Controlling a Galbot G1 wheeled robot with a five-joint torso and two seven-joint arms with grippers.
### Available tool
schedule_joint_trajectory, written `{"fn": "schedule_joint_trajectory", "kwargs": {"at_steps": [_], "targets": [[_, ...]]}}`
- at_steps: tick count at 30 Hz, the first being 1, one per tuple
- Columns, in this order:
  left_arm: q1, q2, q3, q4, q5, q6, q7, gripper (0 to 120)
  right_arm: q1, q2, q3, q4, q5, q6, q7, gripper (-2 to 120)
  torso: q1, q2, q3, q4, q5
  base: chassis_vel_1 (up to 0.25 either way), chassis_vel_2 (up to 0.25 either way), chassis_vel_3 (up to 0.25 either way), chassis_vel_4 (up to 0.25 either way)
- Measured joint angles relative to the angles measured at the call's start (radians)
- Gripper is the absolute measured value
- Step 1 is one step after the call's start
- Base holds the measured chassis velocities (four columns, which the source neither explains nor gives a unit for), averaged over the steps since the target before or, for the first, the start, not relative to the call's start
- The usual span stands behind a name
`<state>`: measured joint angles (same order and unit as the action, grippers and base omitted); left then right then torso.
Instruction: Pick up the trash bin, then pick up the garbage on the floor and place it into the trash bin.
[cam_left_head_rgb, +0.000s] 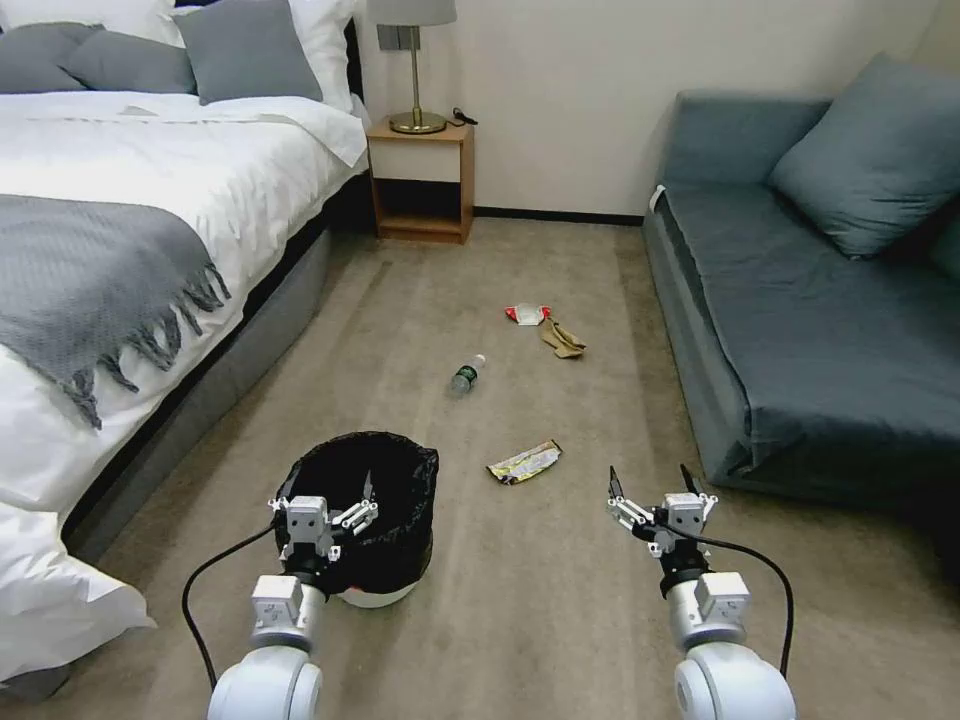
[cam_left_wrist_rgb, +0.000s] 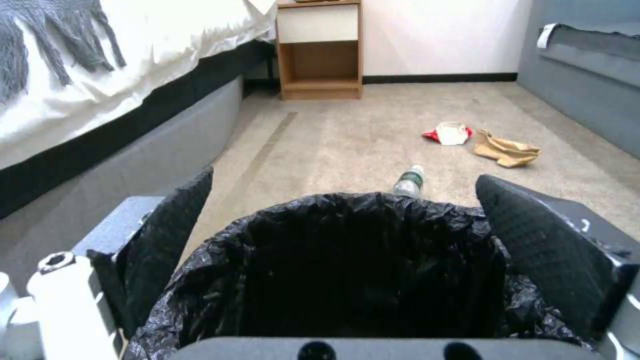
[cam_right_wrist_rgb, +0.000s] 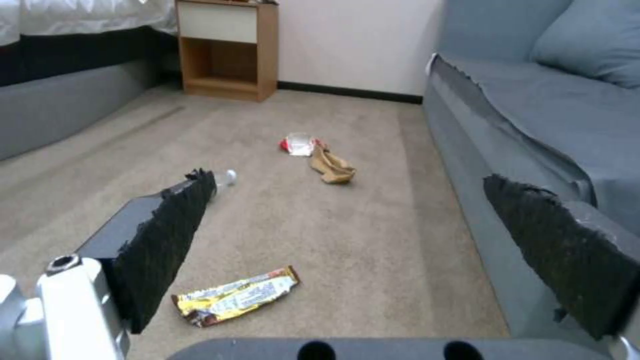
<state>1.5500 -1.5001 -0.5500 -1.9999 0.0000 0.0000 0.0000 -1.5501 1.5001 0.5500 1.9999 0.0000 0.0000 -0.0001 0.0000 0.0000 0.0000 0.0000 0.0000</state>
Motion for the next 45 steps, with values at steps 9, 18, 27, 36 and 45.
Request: {"fn": "schedule_joint_trajectory", "kwargs": {"at_steps": [9, 18, 27, 36, 45], "targets": [[0.0, 0.0, 0.0, 0.0, 0.0, 0.0, 0.0, 100, 0.0, 0.0, 0.0, 0.0, 0.0, 0.0, 0.0, 100, 0.0, 0.0, 0.0, 0.0, 0.0, 0.0, 0.0, 0.0, 0.0], [0.0, 0.0, 0.0, 0.0, 0.0, 0.0, 0.0, 100, 0.0, 0.0, 0.0, 0.0, 0.0, 0.0, 0.0, 100, 0.0, 0.0, 0.0, 0.0, 0.0, 0.0, 0.0, 0.0, 0.0], [-0.065, 0.039, 0.033, -0.001, -0.047, 0.04, -0.055, 99, -0.025, -0.002, 0.001, 0.026, 0.021, -0.022, 0.055, 100, 0.0, 0.0, 0.0, 0.0001, 0.0, 0.0, 0.0, 0.0, 0.0], [-0.196, 0.111, 0.096, -0.005, -0.133, 0.109, -0.154, 99, -0.108, -0.01, 0.008, 0.113, 0.088, -0.097, 0.23, 100, 0.0, 0.0, 0.0, 0.0001, -0.0004, 0.0, 0.0, 0.0, 0.0], [-0.382, 0.209, 0.208, -0.003, -0.256, 0.249, -0.335, 98, -0.235, -0.022, 0.018, 0.249, 0.192, -0.213, 0.504, 100, 0.0, 0.0, 0.0, -0.0001, -0.0002, 0.0, 0.0, 0.0, 0.0]]}}
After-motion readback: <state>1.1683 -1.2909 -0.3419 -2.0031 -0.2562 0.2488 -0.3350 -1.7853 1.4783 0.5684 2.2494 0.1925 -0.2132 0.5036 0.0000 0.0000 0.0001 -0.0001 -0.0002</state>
